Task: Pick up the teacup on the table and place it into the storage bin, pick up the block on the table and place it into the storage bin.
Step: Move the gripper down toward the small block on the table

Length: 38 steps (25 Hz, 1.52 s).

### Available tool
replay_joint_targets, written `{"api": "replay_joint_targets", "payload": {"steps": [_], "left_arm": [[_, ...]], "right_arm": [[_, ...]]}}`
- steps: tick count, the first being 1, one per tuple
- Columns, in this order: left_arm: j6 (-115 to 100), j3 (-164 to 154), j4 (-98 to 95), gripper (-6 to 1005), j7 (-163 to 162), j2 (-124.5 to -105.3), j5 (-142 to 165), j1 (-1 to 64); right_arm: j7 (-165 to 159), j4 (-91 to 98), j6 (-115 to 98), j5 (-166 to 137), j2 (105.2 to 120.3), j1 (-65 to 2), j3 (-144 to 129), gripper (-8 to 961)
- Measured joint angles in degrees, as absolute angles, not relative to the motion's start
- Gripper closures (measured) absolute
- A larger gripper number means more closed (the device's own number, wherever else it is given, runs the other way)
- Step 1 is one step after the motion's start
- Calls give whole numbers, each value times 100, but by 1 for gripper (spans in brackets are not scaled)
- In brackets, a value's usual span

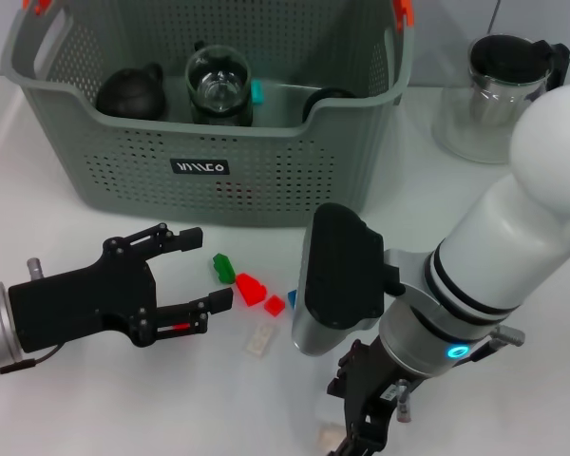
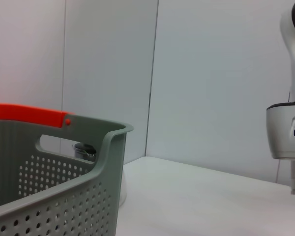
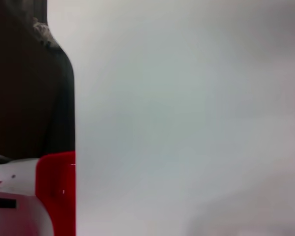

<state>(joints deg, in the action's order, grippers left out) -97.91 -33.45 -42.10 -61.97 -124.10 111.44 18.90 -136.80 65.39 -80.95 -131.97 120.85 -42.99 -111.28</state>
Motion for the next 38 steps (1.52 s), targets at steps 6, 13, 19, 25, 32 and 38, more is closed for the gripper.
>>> {"api": "replay_joint_targets", "payload": {"steps": [6, 13, 19, 25, 32, 38], "left_arm": [[-9791, -3339, -4204, 156, -6196, -12410, 11144, 1904], [-9788, -3337, -4201, 156, -6196, -12404, 11144, 1924], [-9784, -3331, -4201, 156, -6196, -12401, 11144, 1929], [-9773, -3330, -4201, 156, -6196, -12401, 11144, 1933], [-9773, -3331, -4201, 156, -6196, -12401, 11144, 1933], [-9773, -3324, -4201, 156, -6196, -12401, 11145, 1934]], "right_arm": [[-13754, 6529, -7989, -13285, 12085, -4354, -11211, 146], [-13833, 6548, -7906, -13443, 12093, -4388, -11367, 154], [-13834, 6533, -7863, -13444, 12094, -4423, -11386, 156], [-13858, 6548, -7835, -13527, 12094, -4431, -11392, 157], [-14002, 6660, -7745, -13757, 12097, -4421, -11453, 157], [-14129, 6796, -7684, -13958, 12070, -4380, -11443, 157]]}}
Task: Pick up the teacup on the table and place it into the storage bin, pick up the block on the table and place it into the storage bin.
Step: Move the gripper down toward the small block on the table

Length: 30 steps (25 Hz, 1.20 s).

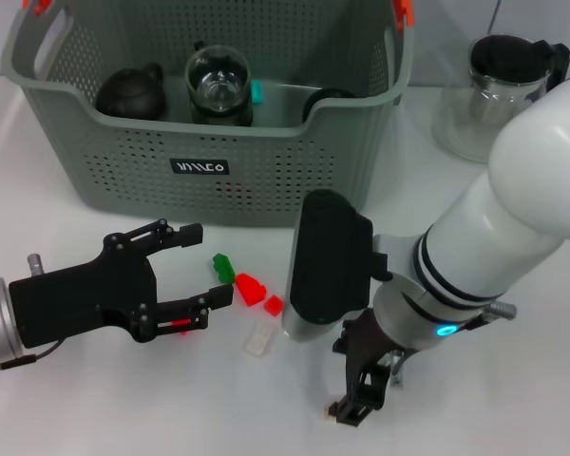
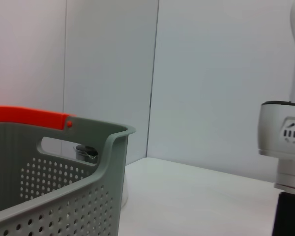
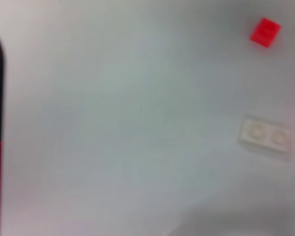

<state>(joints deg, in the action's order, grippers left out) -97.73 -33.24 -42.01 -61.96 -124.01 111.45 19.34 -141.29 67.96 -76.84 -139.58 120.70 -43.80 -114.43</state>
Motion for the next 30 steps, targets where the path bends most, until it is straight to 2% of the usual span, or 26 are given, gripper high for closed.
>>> {"api": "replay_joint_targets", "payload": {"steps": [30], "left_arm": [[-9773, -3314, -4201, 156, -6154, -12410, 11144, 1890]], "right_arm": [[-14055, 6810, -7774, -13842, 12094, -4330, -11508, 156]]}}
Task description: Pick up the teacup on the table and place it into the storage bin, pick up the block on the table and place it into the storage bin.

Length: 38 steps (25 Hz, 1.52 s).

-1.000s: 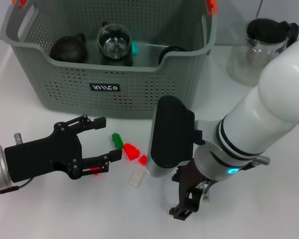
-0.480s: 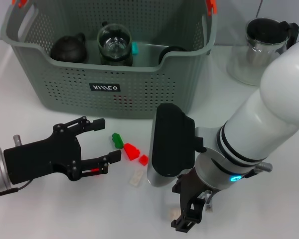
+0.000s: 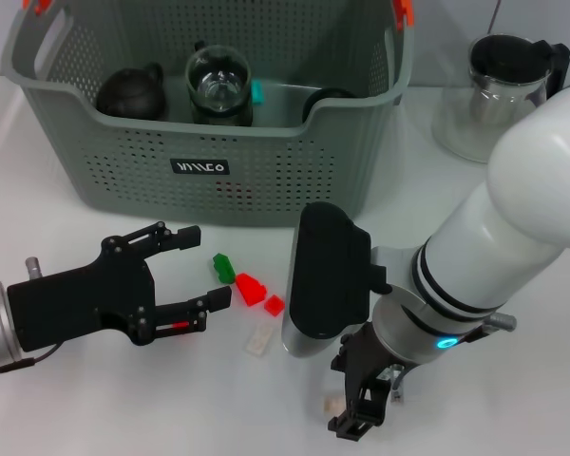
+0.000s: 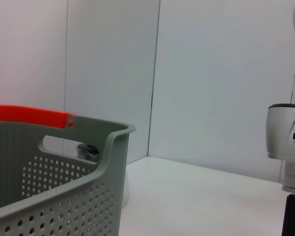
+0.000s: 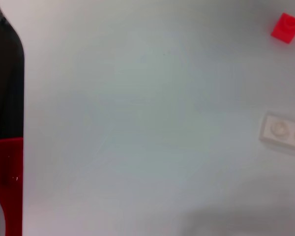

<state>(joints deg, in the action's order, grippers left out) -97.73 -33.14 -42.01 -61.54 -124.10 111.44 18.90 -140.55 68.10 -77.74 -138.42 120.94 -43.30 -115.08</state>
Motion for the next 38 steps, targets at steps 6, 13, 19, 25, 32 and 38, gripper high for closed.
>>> {"api": "replay_joint_targets", "payload": {"steps": [6, 13, 19, 25, 32, 38], "left_arm": [[-9773, -3313, -4201, 156, -6152, -12410, 11144, 1890], [-9772, -3314, -4198, 156, -6152, -12410, 11145, 1905], [-9773, -3313, -4192, 155, -6152, -12410, 11144, 1908], [-9774, -3314, -4192, 155, -6152, -12410, 11145, 1907], [-9774, -3314, -4192, 155, -6152, -12410, 11144, 1907], [-9773, -3314, -4192, 155, -6152, -12410, 11144, 1898]], "right_arm": [[-14053, 6783, -7760, -13842, 12094, -4362, -11522, 190], [-14053, 6751, -7710, -13842, 12093, -4371, -11579, 413], [-14064, 6714, -7683, -13843, 12094, -4386, -11614, 484], [-14095, 6714, -7701, -13843, 12094, -4397, -11620, 559], [-14104, 6720, -7749, -13843, 12093, -4411, -11619, 663], [-14112, 6820, -7828, -13856, 12087, -4383, -11611, 803]]}}
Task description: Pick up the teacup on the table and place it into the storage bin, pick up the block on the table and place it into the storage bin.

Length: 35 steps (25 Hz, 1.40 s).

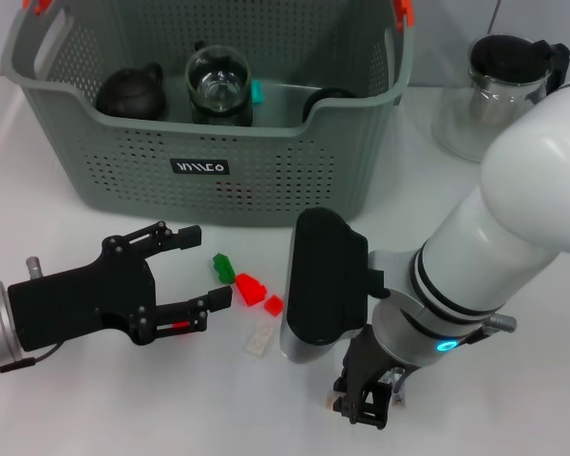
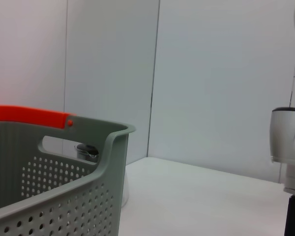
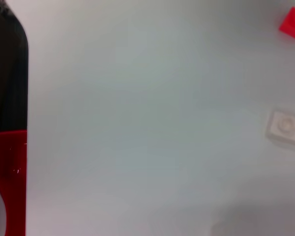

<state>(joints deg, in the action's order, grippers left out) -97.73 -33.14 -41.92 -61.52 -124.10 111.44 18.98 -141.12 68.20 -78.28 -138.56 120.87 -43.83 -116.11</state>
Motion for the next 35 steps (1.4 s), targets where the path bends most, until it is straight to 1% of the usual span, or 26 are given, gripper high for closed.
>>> {"api": "replay_joint_targets", "payload": {"steps": [7, 12, 18, 22, 25, 31, 32, 33, 35], "left_arm": [[-9808, -3167, -4192, 155, -6151, -12402, 11141, 1890], [-9841, -3022, -4202, 155, -6145, -12393, 11161, 1839], [-9852, -2796, -4236, 155, -6087, -12393, 11189, 1746], [-9870, -2737, -4240, 155, -6064, -12393, 11188, 1736], [-9871, -2734, -4231, 156, -6058, -12393, 11181, 1750], [-9871, -2749, -4207, 156, -6056, -12392, 11155, 1808], [-9872, -2754, -4205, 156, -6056, -12393, 11154, 1817], [-9872, -2757, -4203, 156, -6056, -12394, 11154, 1827], [-9870, -2763, -4183, 156, -6055, -12398, 11153, 1851]], "right_arm": [[-14113, 7072, -7938, -13904, 12036, -4291, -11314, 808], [-13862, 7175, -8133, -13901, 12032, -4204, -10751, 811], [-13408, 7764, -8666, -13702, 12032, -4101, -9481, 826], [-13207, 8284, -8979, -13417, 12030, -4188, -8538, 836], [-13071, 8455, -9117, -13031, 12019, -4473, -7696, 827], [-12997, 8104, -8748, -12666, 11997, -5369, -6264, 795], [-12991, 7749, -8332, -12713, 11966, -5652, -6030, 789], [-12991, 7749, -8332, -12713, 11966, -5652, -6030, 784], [-12967, 7284, -7895, -12800, 11870, -5892, -5981, 773]]}}
